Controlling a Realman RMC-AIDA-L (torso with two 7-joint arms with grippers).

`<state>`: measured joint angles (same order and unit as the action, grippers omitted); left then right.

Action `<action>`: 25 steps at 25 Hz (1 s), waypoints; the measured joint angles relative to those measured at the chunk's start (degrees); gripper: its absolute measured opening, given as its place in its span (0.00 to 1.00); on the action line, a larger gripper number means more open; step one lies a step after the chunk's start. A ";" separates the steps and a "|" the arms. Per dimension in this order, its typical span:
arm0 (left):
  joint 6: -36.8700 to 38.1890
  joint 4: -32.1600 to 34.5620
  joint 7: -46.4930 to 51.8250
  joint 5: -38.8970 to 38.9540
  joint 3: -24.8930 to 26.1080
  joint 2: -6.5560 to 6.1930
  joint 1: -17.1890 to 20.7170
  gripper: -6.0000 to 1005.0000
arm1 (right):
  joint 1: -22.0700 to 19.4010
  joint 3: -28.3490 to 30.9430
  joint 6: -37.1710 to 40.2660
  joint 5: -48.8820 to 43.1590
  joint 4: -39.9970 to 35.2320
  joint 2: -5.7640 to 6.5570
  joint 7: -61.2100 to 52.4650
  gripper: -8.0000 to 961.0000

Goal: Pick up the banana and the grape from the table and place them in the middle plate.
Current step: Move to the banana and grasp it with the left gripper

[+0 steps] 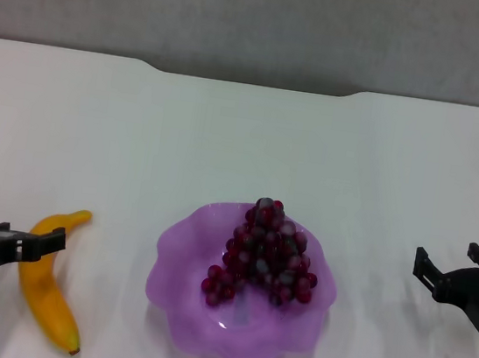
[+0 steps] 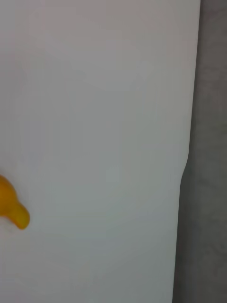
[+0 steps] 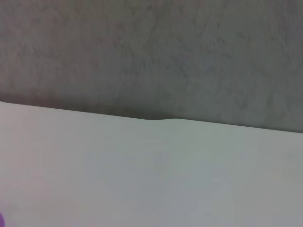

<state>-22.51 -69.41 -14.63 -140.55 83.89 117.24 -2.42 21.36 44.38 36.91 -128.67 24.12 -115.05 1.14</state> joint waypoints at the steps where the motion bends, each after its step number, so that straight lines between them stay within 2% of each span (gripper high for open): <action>1: 0.39 0.37 0.15 0.00 -0.07 0.03 -0.06 0.83 | 0.00 0.00 0.00 0.00 0.02 0.00 0.00 0.90; 15: 5.75 8.10 2.63 0.32 -0.68 0.31 -2.79 0.82 | 0.19 0.00 0.44 0.00 0.10 -0.02 0.00 0.89; 25: 6.06 10.23 3.31 0.55 -2.16 0.28 -3.88 0.82 | 0.31 0.00 0.62 0.00 0.14 0.00 0.00 0.89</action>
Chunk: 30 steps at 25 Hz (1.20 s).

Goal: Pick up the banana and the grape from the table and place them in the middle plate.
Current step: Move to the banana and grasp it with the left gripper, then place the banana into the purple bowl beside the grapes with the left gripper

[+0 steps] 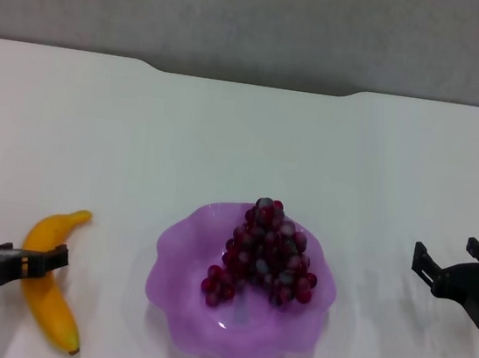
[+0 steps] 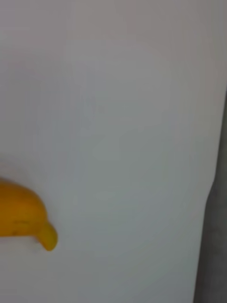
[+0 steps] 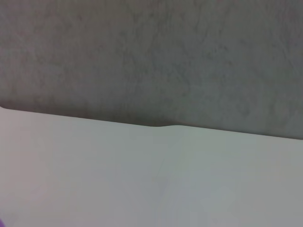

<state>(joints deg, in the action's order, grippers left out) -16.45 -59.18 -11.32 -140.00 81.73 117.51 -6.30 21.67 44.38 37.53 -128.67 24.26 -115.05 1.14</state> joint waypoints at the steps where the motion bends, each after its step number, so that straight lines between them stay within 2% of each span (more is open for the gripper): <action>1: 0.01 0.26 0.05 0.02 -0.24 0.01 -0.15 0.82 | 0.02 0.00 0.00 0.00 0.00 0.00 0.00 0.89; 20: 2.37 4.52 0.48 -0.25 -0.60 -0.04 -1.92 0.82 | 0.31 0.00 0.00 0.00 0.00 0.01 0.00 0.89; 25: 2.92 4.76 0.46 -0.28 -1.22 -0.05 -2.06 0.58 | 0.31 0.00 0.00 0.00 0.00 0.00 0.00 0.89; 30: 4.22 4.39 0.25 -0.21 -2.13 -0.09 -1.44 0.54 | 0.27 0.00 0.00 0.00 0.00 0.01 0.00 0.89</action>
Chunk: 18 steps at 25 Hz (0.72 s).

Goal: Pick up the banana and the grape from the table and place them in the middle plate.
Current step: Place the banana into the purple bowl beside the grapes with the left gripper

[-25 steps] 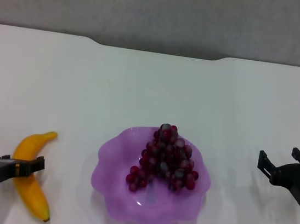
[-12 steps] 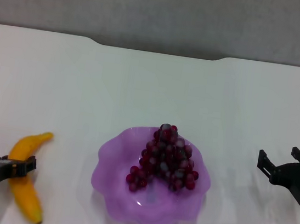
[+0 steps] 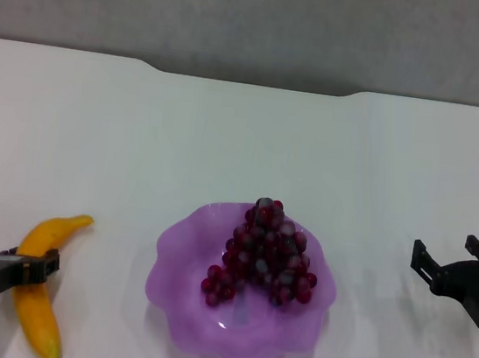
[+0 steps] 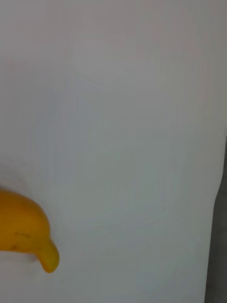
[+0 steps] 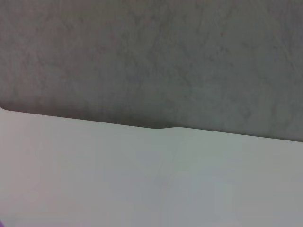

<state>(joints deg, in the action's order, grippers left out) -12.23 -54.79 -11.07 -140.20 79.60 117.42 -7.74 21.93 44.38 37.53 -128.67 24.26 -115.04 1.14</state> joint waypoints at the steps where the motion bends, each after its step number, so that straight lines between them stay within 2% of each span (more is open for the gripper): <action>1: 0.10 -0.11 -0.01 0.08 -0.04 -0.01 0.05 0.54 | 0.00 0.00 0.00 0.00 0.00 0.00 0.00 0.89; 5: -0.62 -3.00 0.03 0.21 -0.02 -0.28 0.96 0.55 | -0.15 0.00 0.00 -0.01 -0.01 0.00 0.00 0.89; 9: -2.04 -12.61 0.13 1.78 1.26 -0.34 5.70 0.56 | -0.07 0.00 -0.01 -0.01 -0.20 0.00 0.00 0.89; 13: -6.49 -20.21 -1.01 8.64 2.85 -0.66 8.46 0.57 | -0.13 0.00 -0.03 0.00 -0.55 0.00 0.02 0.89; 18: -8.70 -21.63 -6.05 17.10 1.44 -0.49 8.85 0.58 | -0.19 0.11 -0.03 0.00 -0.55 0.00 0.06 0.89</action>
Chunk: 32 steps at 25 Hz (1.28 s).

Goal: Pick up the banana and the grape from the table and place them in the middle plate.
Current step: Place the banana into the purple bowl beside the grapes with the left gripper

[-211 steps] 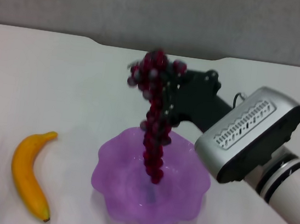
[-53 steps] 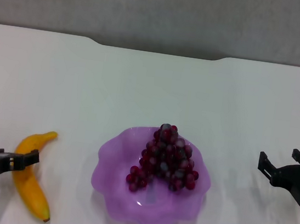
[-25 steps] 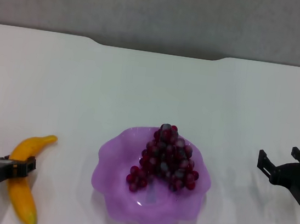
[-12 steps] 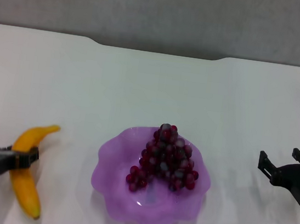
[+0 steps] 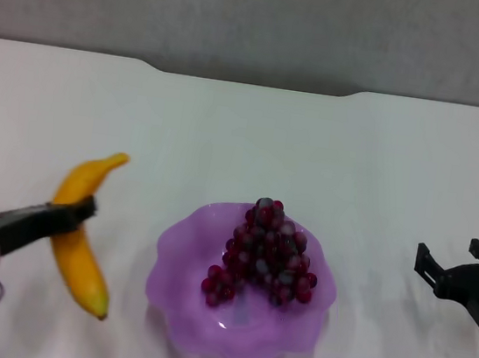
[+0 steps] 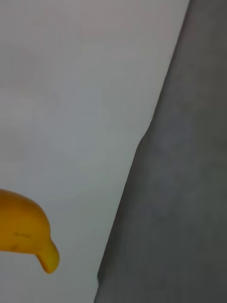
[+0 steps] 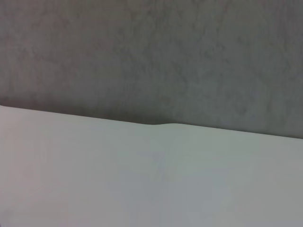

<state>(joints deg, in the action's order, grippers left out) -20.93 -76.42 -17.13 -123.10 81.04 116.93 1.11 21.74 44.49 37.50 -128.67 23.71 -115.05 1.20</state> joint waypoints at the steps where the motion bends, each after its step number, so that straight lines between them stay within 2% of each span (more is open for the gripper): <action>1: -0.27 -0.08 -0.78 1.92 -0.85 0.02 -0.19 0.58 | 0.04 0.08 0.00 0.00 -0.06 0.00 0.01 0.89; 9: -3.51 -3.22 -12.61 14.32 -8.43 0.18 -1.84 0.60 | 0.32 0.31 -0.03 0.00 -0.87 0.00 0.03 0.89; 15: -2.72 -0.13 -19.12 22.08 -10.42 0.42 -4.09 0.61 | 0.38 0.26 0.00 0.00 -0.58 0.00 0.03 0.89; 21: 5.15 5.72 -23.63 28.90 -13.89 0.52 -7.77 0.62 | 0.64 -0.01 0.16 -0.01 -0.36 0.00 0.60 0.89; 27: 17.60 7.58 -24.50 29.69 -21.24 0.59 -9.19 0.64 | 0.83 -0.11 0.20 -0.01 -0.28 0.00 0.71 0.89; 32: 21.77 9.40 -24.11 30.10 -24.13 0.66 -10.31 0.65 | 0.93 -0.21 0.20 -0.07 -0.17 0.00 0.73 0.89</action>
<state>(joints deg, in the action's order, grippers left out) 0.84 -67.02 -41.24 -93.00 56.91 117.58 -9.20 22.67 44.28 37.71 -128.74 23.55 -115.05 1.93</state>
